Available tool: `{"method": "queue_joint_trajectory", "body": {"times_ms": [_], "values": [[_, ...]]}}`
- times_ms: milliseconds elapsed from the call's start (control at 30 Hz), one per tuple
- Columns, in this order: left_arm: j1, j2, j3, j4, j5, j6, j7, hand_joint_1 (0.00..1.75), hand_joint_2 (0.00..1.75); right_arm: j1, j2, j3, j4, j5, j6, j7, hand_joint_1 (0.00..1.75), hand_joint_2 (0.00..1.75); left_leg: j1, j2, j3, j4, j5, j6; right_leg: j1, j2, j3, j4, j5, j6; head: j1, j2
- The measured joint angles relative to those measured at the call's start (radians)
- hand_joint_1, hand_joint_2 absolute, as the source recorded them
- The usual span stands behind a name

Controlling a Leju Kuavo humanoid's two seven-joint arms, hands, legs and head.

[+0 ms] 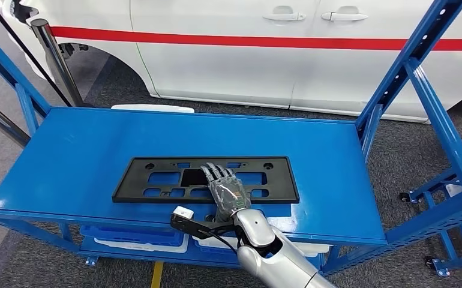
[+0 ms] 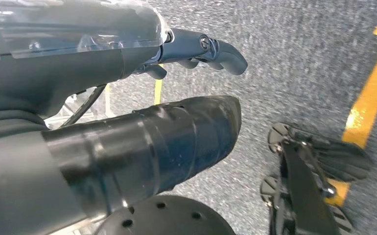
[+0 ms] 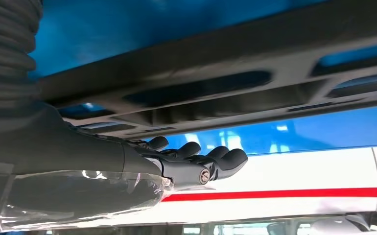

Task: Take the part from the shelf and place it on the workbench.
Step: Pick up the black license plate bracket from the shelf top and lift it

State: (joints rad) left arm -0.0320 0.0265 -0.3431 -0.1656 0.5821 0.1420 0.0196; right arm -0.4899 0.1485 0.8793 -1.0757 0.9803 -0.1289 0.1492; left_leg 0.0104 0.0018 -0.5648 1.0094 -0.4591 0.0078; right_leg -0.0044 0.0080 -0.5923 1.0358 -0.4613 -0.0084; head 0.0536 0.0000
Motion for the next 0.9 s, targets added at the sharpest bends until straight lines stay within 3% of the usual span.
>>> {"method": "queue_joint_trajectory", "body": {"times_ms": [67, 167, 200, 233, 267, 300, 367, 400, 467, 533, 600, 667, 733, 767, 833, 900], "values": [[0.000, 0.000, -0.001, 0.000, 0.000, -0.001, 0.000, 0.00, 0.00, -0.003, -0.001, 0.002, 0.004, 0.000, 0.000, 0.000, 1.54, 1.75, 0.004, 0.002, 0.003, -0.010, 0.008, 0.012, 0.000, -0.001, -0.019, 0.043, -0.032, 0.009, 0.001, 0.000], [0.000, 0.000, -0.002, 0.000, 0.000, -0.001, 0.000, 0.00, 0.00, -0.003, -0.005, 0.005, 0.012, -0.001, 0.001, 0.000, 1.75, 1.75, 0.004, 0.003, -0.001, -0.012, 0.011, 0.020, -0.002, -0.003, -0.104, 0.225, -0.123, 0.016, 0.001, 0.000], [0.000, 0.000, -0.002, 0.000, 0.000, -0.001, 0.000, 0.00, 0.00, -0.002, -0.007, 0.007, 0.014, -0.002, 0.002, 0.000, 1.74, 1.75, 0.004, 0.003, -0.002, -0.011, 0.011, 0.020, -0.002, -0.003, -0.123, 0.266, -0.132, 0.017, 0.001, 0.000], [0.000, 0.000, -0.003, 0.000, 0.001, -0.001, 0.000, 0.00, 0.00, -0.001, -0.008, 0.009, 0.016, -0.003, 0.002, 0.000, 1.74, 1.75, 0.004, 0.003, -0.002, -0.010, 0.011, 0.020, -0.002, -0.003, -0.124, 0.269, -0.121, 0.016, 0.001, 0.000], [0.000, 0.000, -0.003, 0.000, 0.001, -0.001, 0.000, 0.00, 0.00, -0.001, -0.009, 0.010, 0.017, -0.004, 0.003, 0.000, 1.74, 1.75, 0.004, 0.002, -0.002, -0.009, 0.010, 0.019, -0.002, -0.003, -0.109, 0.238, -0.095, 0.015, 0.001, 0.000], [0.000, 0.000, -0.003, 0.000, 0.001, -0.001, 0.000, 0.00, 0.00, -0.002, -0.010, 0.010, 0.018, -0.005, 0.003, 0.000, 1.74, 1.75, 0.004, 0.001, -0.001, -0.006, 0.009, 0.017, -0.002, -0.003, -0.076, 0.170, -0.058, 0.012, 0.001, 0.000], [0.000, 0.000, -0.004, 0.000, 0.001, -0.003, -0.001, 0.00, 0.00, -0.004, -0.009, 0.012, 0.018, -0.006, 0.002, -0.002, 1.75, 1.75, 0.001, -0.001, -0.004, 0.001, 0.005, 0.011, 0.000, -0.004, -0.016, 0.047, -0.015, 0.004, 0.001, 0.000], [-0.001, 0.000, -0.005, 0.000, 0.001, -0.004, -0.001, 0.00, 0.00, -0.005, -0.009, 0.013, 0.019, -0.007, 0.001, -0.004, 1.75, 1.75, -0.001, -0.001, -0.005, 0.004, 0.003, 0.006, 0.002, -0.003, 0.000, 0.010, -0.006, 0.001, 0.001, 0.000], [-0.002, 0.000, -0.005, 0.000, 0.002, -0.007, -0.004, 0.00, 0.00, -0.007, -0.008, 0.017, 0.022, -0.011, -0.003, -0.008, 1.75, 1.75, -0.001, -0.002, -0.007, 0.003, 0.004, -0.004, 0.006, -0.002, 0.001, 0.001, -0.007, -0.007, 0.001, 0.000], [-0.001, -0.001, -0.006, 0.000, 0.003, -0.009, -0.007, 0.00, 0.87, -0.012, -0.007, 0.021, 0.025, -0.012, -0.007, -0.011, 1.75, 1.75, 0.001, -0.002, -0.009, 0.009, -0.004, -0.016, 0.003, -0.003, 0.006, -0.007, -0.002, -0.018, 0.001, 0.000], [-0.001, -0.002, -0.006, 0.000, 0.003, -0.011, -0.014, 0.00, 1.75, -0.018, -0.005, 0.025, 0.027, -0.012, -0.010, -0.012, 1.75, 1.75, 0.003, -0.002, -0.037, 0.078, -0.050, -0.025, -0.001, -0.006, 0.013, -0.016, 0.002, -0.028, 0.000, 0.000], [-0.001, -0.002, -0.006, 0.000, 0.004, -0.014, -0.024, 0.00, 1.75, -0.020, -0.005, 0.031, 0.030, -0.011, -0.013, -0.012, 1.75, 1.75, 0.004, -0.001, -0.092, 0.204, -0.112, -0.032, 0.000, -0.009, 0.013, -0.016, 0.002, -0.031, 0.000, 0.000], [0.001, -0.002, -0.006, 0.000, 0.004, -0.018, -0.035, 0.00, 1.75, -0.021, -0.005, 0.035, 0.034, -0.010, -0.016, -0.012, 1.75, 1.75, 0.004, -0.001, -0.121, 0.271, -0.126, -0.034, 0.001, -0.009, 0.014, -0.015, 0.002, -0.032, 0.000, 0.000], [0.003, -0.002, -0.006, 0.000, 0.004, -0.019, -0.039, 0.00, 1.75, -0.022, -0.005, 0.037, 0.035, -0.010, -0.017, -0.012, 1.75, 1.75, 0.004, -0.001, -0.110, 0.252, -0.106, -0.034, 0.001, -0.008, 0.014, -0.014, 0.002, -0.032, 0.000, 0.000], [0.004, 0.000, -0.006, 0.000, 0.004, -0.020, -0.043, 0.00, 1.75, -0.024, -0.005, 0.037, 0.037, -0.010, -0.017, -0.012, 1.75, 1.75, 0.005, -0.001, -0.047, 0.128, -0.043, -0.031, 0.001, -0.006, 0.016, -0.012, 0.001, -0.030, 0.000, 0.000], [0.002, 0.000, -0.006, 0.000, 0.003, -0.020, -0.046, 0.00, 1.75, -0.026, -0.006, 0.037, 0.039, -0.010, -0.017, -0.012, 1.75, 1.75, 0.001, -0.002, 0.005, 0.021, -0.011, -0.022, 0.005, -0.003, 0.016, -0.010, 0.001, -0.024, 0.000, 0.000]]}}
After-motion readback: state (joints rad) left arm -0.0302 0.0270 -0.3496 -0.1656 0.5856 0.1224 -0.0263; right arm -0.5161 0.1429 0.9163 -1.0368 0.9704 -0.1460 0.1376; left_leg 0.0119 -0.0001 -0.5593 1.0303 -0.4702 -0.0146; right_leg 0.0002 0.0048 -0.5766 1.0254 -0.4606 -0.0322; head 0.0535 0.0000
